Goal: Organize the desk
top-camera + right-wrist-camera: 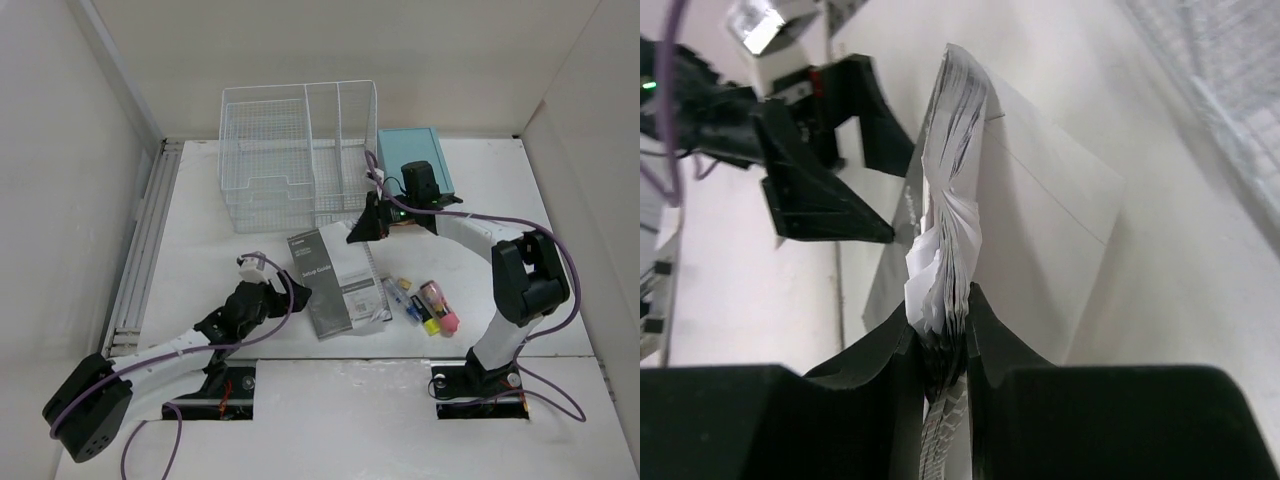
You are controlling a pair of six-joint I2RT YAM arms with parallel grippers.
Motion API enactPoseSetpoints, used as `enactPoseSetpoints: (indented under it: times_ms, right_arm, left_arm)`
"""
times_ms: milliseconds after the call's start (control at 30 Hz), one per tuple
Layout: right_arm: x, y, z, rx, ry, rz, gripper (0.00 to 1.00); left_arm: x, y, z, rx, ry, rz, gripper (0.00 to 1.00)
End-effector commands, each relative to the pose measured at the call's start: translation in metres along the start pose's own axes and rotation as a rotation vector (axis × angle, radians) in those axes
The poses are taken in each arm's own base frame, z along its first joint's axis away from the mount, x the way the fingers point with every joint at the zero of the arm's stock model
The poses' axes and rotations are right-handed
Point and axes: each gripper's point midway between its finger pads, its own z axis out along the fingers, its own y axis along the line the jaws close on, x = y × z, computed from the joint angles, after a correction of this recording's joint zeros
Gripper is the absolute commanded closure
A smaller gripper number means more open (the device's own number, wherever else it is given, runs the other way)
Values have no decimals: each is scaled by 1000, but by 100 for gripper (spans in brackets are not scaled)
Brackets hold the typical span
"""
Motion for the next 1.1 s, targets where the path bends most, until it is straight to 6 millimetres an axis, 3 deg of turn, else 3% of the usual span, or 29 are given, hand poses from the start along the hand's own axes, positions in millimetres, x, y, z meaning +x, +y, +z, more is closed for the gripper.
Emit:
enactPoseSetpoints:
  times_ms: [0,300,367,467,700,833,867,933,967,1033,1067]
  right_arm:
    - [-25,49,-8,-216,-32,-82,100]
    - [-22,60,-11,-276,-31,-100,100]
    - [-24,64,-13,-288,-34,-118,100]
    - [-25,72,-16,-317,-36,-129,100]
    - [-28,84,-21,-359,-44,-169,100]
    - [-30,83,-21,-336,-48,-177,100]
    - [-30,81,-20,-327,-48,-177,100]
    - [-32,76,-19,-277,-50,-172,100]
    - [-32,74,-19,-264,-51,-171,100]
    - [-37,73,-20,-237,-56,-187,90]
    - [-34,69,-19,-214,-47,-173,77]
  left_arm:
    - [-20,-53,-7,277,-73,17,5]
    - [-18,-91,-27,550,-57,46,4]
    - [-16,-96,-31,592,-39,56,9]
    - [-9,-90,-28,589,-5,58,19]
    - [-7,-93,-22,616,13,64,27]
    - [-11,-111,-26,708,16,99,56]
    - [-16,-119,-27,734,9,107,75]
    - [-22,-129,-29,767,2,127,100]
    - [-26,-132,-29,775,-7,130,100]
    - [-31,-138,-31,794,-27,163,100]
    - [-33,-139,-33,798,-41,184,100]
